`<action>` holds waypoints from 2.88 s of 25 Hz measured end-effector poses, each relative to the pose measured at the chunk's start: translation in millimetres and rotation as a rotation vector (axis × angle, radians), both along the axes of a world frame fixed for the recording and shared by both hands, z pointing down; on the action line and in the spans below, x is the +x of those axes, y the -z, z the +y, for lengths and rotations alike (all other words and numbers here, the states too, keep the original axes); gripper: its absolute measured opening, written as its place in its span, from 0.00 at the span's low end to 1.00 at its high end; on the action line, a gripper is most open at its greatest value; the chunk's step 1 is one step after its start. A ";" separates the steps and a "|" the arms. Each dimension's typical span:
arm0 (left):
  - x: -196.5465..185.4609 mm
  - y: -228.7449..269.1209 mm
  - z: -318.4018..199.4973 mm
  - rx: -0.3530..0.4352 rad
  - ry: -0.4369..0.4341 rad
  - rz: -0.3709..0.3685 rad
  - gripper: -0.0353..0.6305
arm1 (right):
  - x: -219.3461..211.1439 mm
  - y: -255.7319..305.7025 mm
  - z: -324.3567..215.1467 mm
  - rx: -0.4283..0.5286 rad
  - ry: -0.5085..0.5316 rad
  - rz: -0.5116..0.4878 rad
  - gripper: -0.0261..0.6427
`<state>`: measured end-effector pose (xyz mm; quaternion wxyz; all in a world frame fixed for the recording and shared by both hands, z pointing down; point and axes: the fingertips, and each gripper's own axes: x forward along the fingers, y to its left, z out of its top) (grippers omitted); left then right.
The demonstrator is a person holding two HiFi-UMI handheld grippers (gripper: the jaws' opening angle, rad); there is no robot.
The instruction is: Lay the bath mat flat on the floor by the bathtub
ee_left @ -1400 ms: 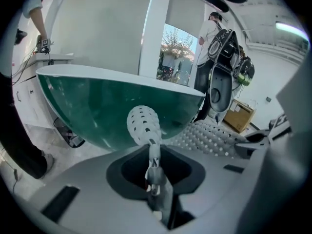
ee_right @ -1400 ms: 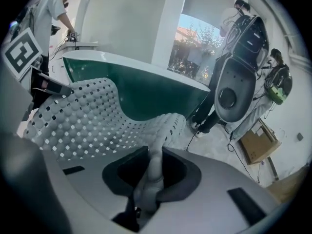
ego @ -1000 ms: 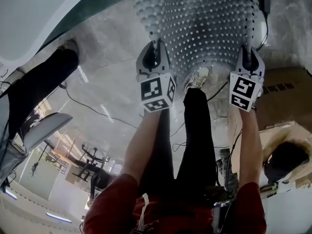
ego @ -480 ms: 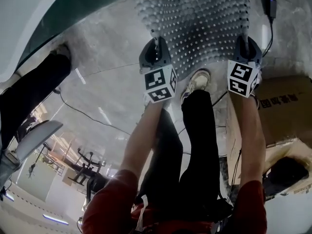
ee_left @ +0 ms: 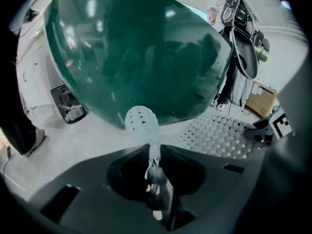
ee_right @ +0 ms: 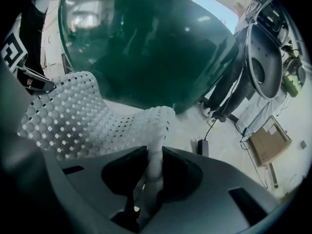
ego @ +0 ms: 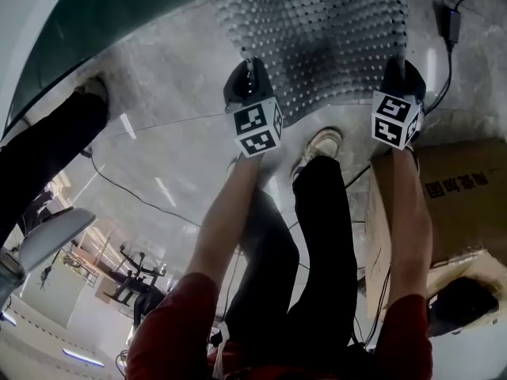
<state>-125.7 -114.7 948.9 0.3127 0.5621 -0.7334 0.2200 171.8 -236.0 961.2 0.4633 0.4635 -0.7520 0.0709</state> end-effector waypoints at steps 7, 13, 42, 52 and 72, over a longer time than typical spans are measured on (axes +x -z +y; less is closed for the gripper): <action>-9.2 -46.1 6.1 -0.040 -0.005 -0.078 0.16 | 7.9 -44.6 8.6 -0.046 -0.036 -0.001 0.18; -35.5 -84.6 25.0 -0.097 0.048 -0.098 0.17 | 21.5 -74.0 5.7 -0.094 -0.093 0.025 0.20; -77.3 -138.1 56.3 -0.167 0.123 -0.070 0.38 | 31.8 -105.2 5.4 -0.116 -0.157 -0.024 0.48; -44.7 -39.4 62.1 -0.121 0.066 -0.012 0.42 | -22.6 3.2 45.8 -0.080 -0.156 -0.202 0.48; -19.7 376.0 38.8 0.218 -0.167 -0.041 0.43 | -98.0 424.7 84.9 0.192 -0.230 -0.457 0.48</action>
